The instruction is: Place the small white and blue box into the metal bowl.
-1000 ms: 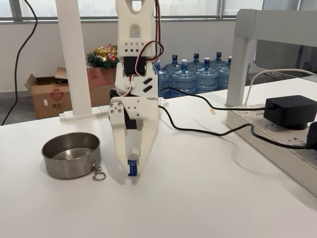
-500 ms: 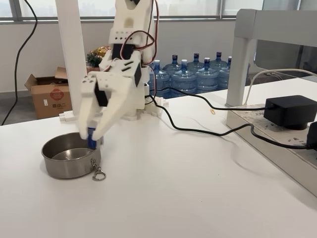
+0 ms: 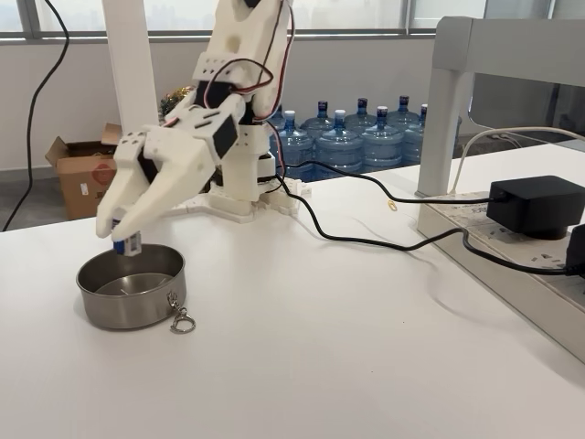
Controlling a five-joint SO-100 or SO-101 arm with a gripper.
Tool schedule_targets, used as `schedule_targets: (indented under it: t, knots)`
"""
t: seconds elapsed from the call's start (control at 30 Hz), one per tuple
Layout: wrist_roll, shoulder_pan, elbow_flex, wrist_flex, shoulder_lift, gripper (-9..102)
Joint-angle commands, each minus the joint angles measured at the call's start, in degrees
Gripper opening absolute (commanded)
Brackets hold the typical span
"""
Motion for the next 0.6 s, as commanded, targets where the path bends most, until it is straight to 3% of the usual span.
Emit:
schedule_targets:
  t: [0.0, 0.23, 0.57]
  knots:
    - [-0.35, 0.79, 1.23, -0.79, 1.41, -1]
    - [-0.35, 0.09, 3.25, -0.53, 5.1, 12]
    - [-0.35, -0.7, 4.13, -0.62, 5.45, 12]
